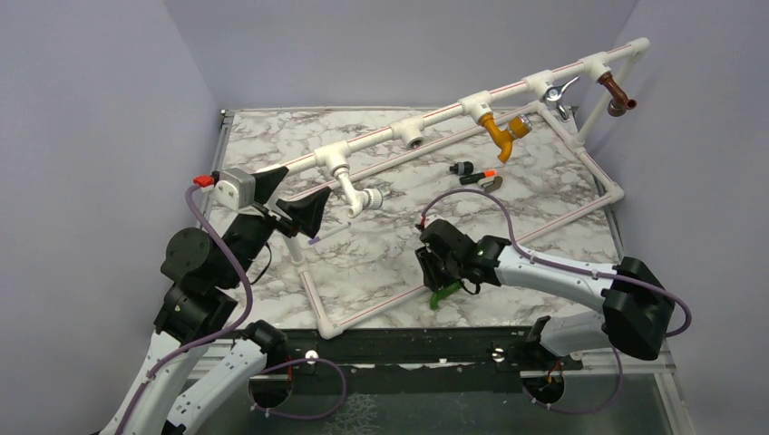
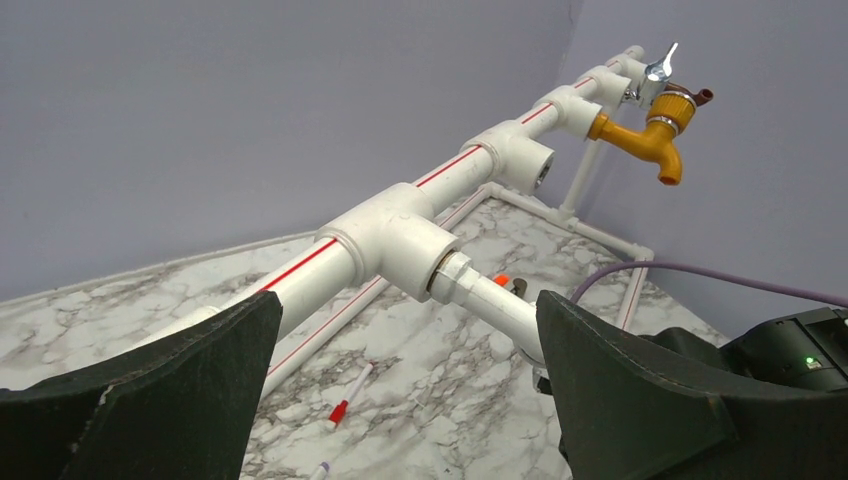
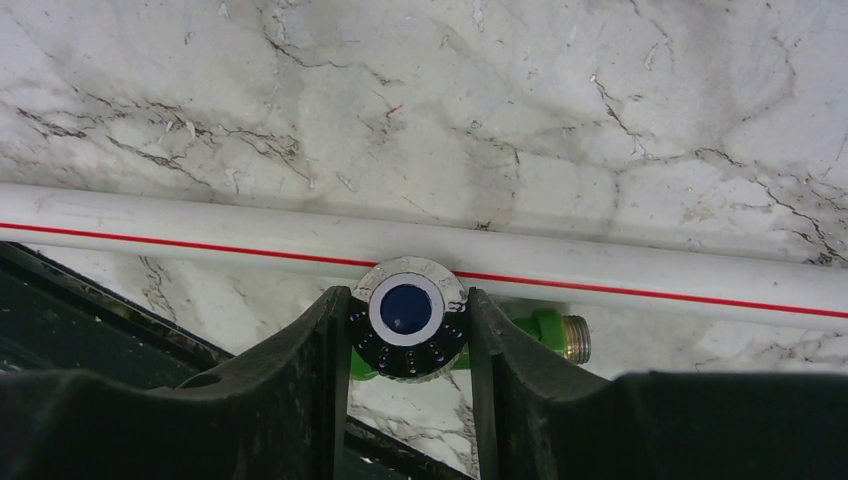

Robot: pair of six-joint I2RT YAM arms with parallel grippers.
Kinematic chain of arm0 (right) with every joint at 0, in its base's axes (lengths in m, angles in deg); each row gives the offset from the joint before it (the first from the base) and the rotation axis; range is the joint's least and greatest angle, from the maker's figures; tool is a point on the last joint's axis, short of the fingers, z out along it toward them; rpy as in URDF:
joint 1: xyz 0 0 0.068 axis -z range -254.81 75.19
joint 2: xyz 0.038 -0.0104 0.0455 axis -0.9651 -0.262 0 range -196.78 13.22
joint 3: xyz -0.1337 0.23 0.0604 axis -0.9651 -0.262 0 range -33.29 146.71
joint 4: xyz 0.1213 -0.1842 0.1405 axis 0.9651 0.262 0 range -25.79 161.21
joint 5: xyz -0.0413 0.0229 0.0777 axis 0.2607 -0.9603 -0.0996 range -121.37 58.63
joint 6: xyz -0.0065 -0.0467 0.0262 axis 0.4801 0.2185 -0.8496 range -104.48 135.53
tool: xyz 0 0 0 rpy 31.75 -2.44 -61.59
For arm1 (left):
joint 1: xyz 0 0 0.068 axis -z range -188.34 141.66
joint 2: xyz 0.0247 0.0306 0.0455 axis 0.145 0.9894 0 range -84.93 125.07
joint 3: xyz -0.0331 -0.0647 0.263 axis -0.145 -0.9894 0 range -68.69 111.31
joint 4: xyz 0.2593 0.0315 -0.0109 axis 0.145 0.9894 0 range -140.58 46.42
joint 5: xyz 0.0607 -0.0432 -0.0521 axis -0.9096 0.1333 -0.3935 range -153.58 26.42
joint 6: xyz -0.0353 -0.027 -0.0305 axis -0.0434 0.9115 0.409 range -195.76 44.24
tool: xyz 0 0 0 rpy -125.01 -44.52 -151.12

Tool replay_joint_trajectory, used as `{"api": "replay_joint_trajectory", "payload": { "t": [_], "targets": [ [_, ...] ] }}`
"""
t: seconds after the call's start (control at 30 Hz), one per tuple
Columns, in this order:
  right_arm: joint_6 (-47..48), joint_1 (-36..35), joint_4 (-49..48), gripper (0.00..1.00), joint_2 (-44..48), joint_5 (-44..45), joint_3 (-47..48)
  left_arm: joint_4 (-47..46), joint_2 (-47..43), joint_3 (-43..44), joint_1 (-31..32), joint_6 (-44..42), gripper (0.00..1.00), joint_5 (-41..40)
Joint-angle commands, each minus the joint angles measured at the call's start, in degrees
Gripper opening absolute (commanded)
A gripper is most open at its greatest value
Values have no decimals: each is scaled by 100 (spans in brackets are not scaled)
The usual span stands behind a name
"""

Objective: Install the water faucets

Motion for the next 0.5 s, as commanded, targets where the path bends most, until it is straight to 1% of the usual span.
{"api": "replay_joint_trajectory", "payload": {
  "t": [0.0, 0.3, 0.47],
  "targets": [
    [-40, -52, 144, 1, 375, 104, 173, 83, -36, 75, 13, 53, 99, -105],
    [142, -67, -135, 0, 1257, -383, 66, 273, -27, 241, 13, 340, 99, -32],
    [416, -78, -562, 0, 1841, -981, -18, 444, -35, 235, 13, 676, 99, 62]
  ]
}}
